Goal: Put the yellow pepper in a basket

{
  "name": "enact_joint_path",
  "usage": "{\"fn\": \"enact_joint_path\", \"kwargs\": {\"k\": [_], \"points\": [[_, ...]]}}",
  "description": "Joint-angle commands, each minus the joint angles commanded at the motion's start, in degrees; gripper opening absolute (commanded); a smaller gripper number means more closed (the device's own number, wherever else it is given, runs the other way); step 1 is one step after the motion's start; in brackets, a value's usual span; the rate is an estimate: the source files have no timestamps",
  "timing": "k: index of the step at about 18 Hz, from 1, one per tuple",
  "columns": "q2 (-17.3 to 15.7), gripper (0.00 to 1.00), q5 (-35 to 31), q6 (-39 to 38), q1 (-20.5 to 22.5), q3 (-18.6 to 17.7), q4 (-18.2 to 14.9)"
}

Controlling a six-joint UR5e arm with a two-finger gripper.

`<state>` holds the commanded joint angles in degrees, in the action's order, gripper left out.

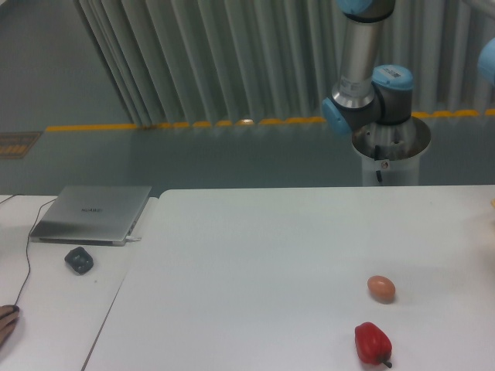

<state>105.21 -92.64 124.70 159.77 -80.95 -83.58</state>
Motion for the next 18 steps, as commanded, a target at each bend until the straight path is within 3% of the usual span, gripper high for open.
{"fn": "enact_joint_path", "kwargs": {"k": [8, 14, 18], "points": [[0.52, 0.40, 2.54, 14.15, 8.62, 0.35, 0.97], [1.49, 0.41, 3.16, 23.73, 12.14, -0.09, 2.63], [2.28, 0.44, 3.25, 24.63, 12.84, -1.14, 3.96]]}}
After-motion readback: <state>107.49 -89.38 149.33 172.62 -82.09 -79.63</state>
